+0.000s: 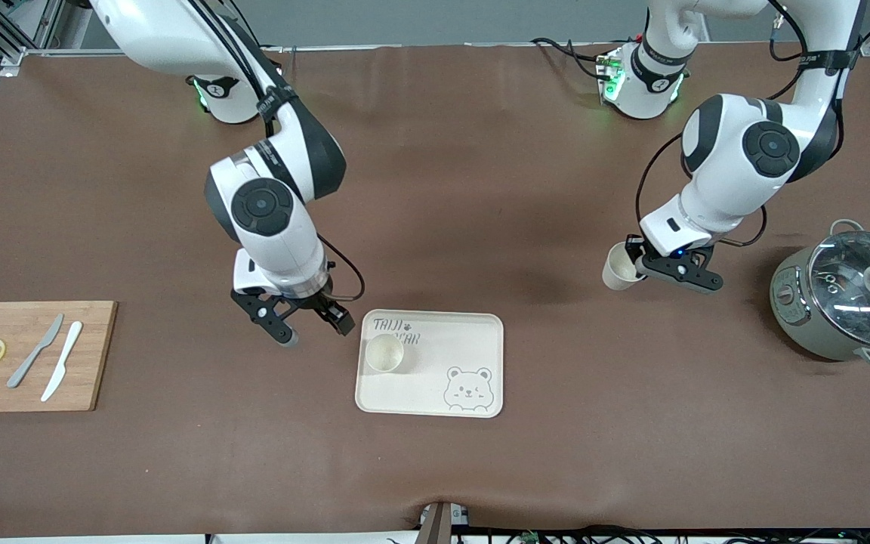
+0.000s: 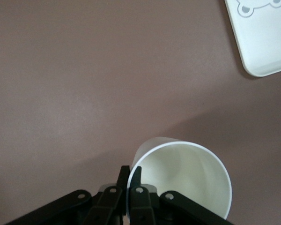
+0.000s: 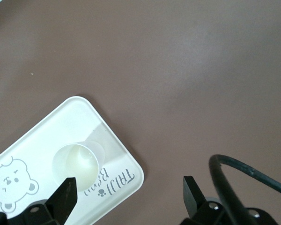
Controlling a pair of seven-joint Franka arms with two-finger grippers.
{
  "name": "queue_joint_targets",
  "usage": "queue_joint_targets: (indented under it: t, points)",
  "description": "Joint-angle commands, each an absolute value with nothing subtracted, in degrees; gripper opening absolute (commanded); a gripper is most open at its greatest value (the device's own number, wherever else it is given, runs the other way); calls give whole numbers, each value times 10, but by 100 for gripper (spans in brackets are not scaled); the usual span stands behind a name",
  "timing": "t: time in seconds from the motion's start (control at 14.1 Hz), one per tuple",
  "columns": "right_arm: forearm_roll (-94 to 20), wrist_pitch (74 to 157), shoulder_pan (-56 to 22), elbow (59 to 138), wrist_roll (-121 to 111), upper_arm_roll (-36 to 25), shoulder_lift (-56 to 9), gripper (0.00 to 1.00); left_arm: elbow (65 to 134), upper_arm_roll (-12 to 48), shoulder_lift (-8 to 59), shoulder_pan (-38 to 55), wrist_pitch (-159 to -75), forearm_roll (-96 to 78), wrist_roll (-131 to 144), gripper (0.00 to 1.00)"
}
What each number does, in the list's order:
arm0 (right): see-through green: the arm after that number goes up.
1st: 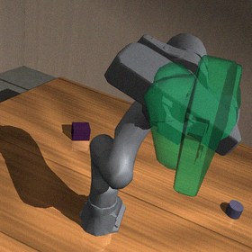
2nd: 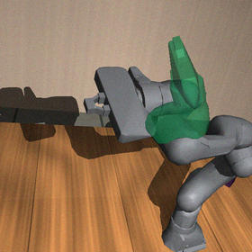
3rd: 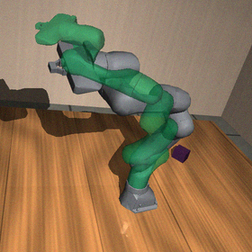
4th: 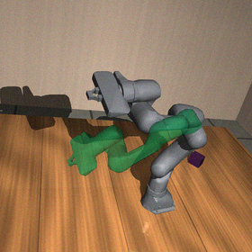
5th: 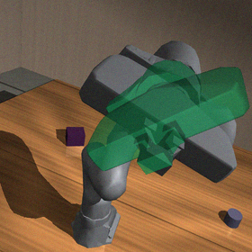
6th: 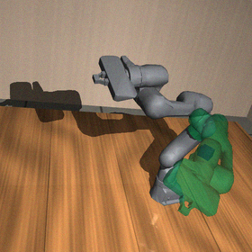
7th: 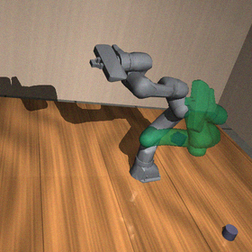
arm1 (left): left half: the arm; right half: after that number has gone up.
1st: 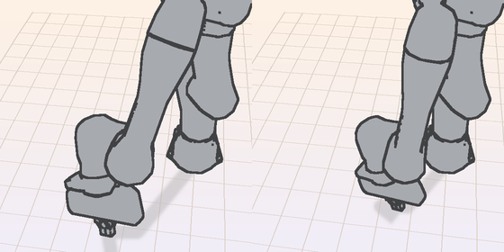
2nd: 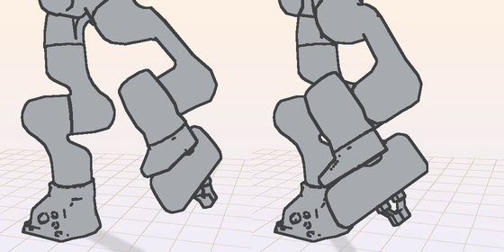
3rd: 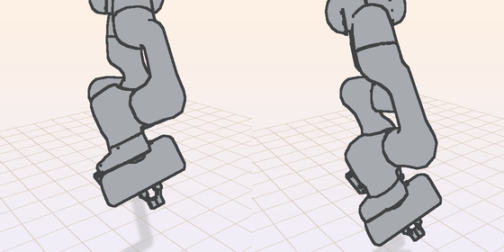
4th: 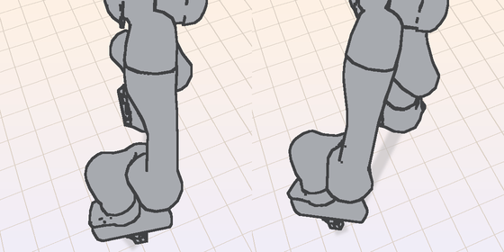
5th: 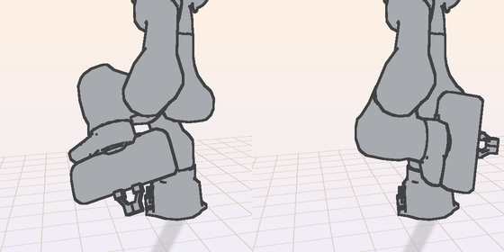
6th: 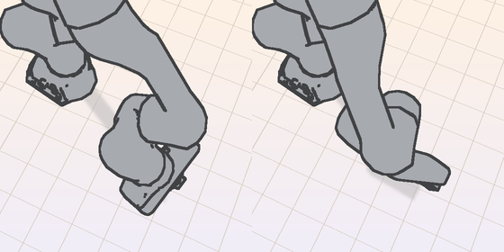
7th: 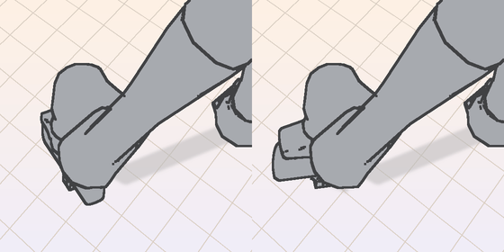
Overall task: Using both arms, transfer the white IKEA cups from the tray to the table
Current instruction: 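Carry the cup toward the pot while the right gripper reaches the tray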
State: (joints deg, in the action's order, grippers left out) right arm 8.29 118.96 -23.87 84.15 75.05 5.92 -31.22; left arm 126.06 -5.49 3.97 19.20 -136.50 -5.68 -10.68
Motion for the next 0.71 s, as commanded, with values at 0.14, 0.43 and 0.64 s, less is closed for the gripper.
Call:
queue_joint_targets:
  t: [0.14, 0.43, 0.64]
  points:
    - [103, 1184, -251, 781, 807, 52, -360, 100, 1335, -52, -5, 153, -1402, -83, -186, 0]
    - [109, 1211, -256, 780, 855, 51, -371, 100, 1358, -52, -11, 114, -1412, -87, -242, 0]
    - [138, 1216, -269, 780, 918, 51, -393, 100, 1371, -52, -10, 86, -1420, -106, -297, 0]
